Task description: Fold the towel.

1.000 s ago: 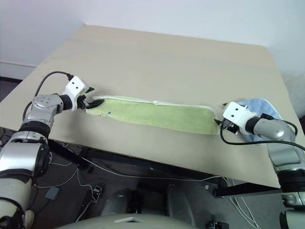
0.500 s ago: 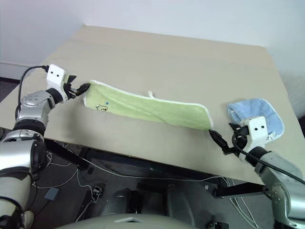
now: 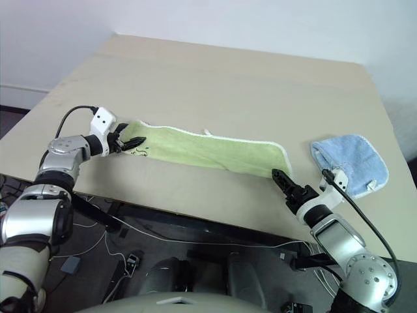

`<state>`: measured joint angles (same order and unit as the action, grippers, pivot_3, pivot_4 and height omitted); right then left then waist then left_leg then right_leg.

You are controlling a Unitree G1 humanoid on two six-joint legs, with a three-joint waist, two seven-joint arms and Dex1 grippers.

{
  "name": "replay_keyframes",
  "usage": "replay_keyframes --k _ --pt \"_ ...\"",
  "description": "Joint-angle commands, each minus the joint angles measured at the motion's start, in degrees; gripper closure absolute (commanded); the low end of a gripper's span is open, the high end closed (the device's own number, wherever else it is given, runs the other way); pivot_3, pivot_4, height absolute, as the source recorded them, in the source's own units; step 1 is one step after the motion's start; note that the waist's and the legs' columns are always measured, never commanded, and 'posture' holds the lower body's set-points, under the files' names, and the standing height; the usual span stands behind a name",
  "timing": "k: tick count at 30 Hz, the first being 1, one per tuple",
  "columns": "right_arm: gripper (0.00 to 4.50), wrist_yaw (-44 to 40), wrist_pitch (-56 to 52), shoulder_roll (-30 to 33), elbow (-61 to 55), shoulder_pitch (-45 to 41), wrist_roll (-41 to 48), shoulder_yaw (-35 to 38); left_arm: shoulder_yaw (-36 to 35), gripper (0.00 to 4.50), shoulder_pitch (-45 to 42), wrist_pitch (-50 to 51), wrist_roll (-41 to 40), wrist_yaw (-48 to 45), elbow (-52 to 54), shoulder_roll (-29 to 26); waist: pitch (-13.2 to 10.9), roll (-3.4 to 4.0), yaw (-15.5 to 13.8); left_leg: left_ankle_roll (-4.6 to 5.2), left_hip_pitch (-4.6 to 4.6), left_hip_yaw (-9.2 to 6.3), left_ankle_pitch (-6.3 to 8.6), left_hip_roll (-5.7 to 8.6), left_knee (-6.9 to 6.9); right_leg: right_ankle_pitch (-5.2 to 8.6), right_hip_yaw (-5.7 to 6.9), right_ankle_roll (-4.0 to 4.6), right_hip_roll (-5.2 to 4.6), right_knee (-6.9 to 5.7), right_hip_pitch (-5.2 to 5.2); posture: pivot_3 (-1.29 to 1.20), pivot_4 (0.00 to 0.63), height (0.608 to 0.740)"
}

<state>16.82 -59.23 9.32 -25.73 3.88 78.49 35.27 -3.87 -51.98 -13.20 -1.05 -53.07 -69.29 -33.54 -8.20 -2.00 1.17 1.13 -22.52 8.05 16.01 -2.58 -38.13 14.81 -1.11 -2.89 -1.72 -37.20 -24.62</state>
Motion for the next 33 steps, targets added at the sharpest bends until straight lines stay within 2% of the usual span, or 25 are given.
replay_keyframes --k 1,6,14,17,25,28,33 --pt "0.03 5.8 4.1 -0.6 0.1 -1.0 6.9 -1.4 -2.7 0.96 -1.1 -1.6 -2.9 -2.8 2.9 -1.6 0.0 0.00 0.0 0.00 0.00 0.00 0.00 0.00 0.00 0.00 0.00 0.00 0.00 0.00 0.00 0.00 0.150 0.722" --pt "0.03 10.2 10.1 -1.4 3.3 -4.4 10.5 -5.3 -5.7 0.96 -0.1 -0.2 -7.2 -9.0 5.9 -2.1 0.0 0.00 0.1 0.00 0.00 0.00 0.00 0.00 0.00 0.00 0.00 0.00 0.01 0.00 0.00 0.00 0.150 0.722" --pt "0.03 11.7 16.4 -1.4 13.4 -9.6 8.4 -8.3 -7.0 0.96 3.6 2.4 -10.6 -13.3 12.7 -2.1 0.0 -0.02 0.1 0.01 0.00 0.00 -0.01 0.00 -0.01 0.00 0.00 -0.01 0.03 0.01 0.03 0.00 0.150 0.722" --pt "0.62 11.0 17.7 -1.3 15.0 -9.5 7.9 -8.4 -7.0 0.96 5.2 3.6 -11.3 -13.2 15.5 -1.9 0.0 -0.04 0.2 0.01 0.04 -0.02 -0.01 -0.01 -0.01 -0.01 0.00 -0.02 0.05 0.01 0.07 0.00 0.150 0.722" --pt "3.51 10.1 21.6 -1.6 15.9 -8.6 6.5 -7.6 -6.3 0.96 9.2 7.7 -13.1 -14.5 22.3 -1.0 0.0 -0.06 0.3 0.01 0.04 -0.03 -0.01 -0.01 -0.01 -0.01 0.00 -0.02 0.03 0.00 0.08 0.00 0.150 0.722" --pt "4.47 9.6 23.0 -1.5 15.4 -8.1 6.4 -7.1 -5.9 0.96 10.2 9.1 -13.7 -15.2 24.3 -0.5 0.1 -0.15 0.2 0.01 0.04 -0.04 -0.01 -0.01 -0.01 -0.01 0.01 -0.02 0.01 0.04 0.12 0.00 0.150 0.722" --pt "4.47 8.5 24.7 0.7 12.6 -6.8 6.3 -5.9 -5.2 0.96 11.4 10.5 -13.6 -16.1 26.6 0.6 0.1 -0.18 -0.2 0.02 0.04 -0.04 0.00 0.00 -0.01 -0.01 0.02 -0.02 -0.02 0.09 0.14 0.00 0.150 0.722"
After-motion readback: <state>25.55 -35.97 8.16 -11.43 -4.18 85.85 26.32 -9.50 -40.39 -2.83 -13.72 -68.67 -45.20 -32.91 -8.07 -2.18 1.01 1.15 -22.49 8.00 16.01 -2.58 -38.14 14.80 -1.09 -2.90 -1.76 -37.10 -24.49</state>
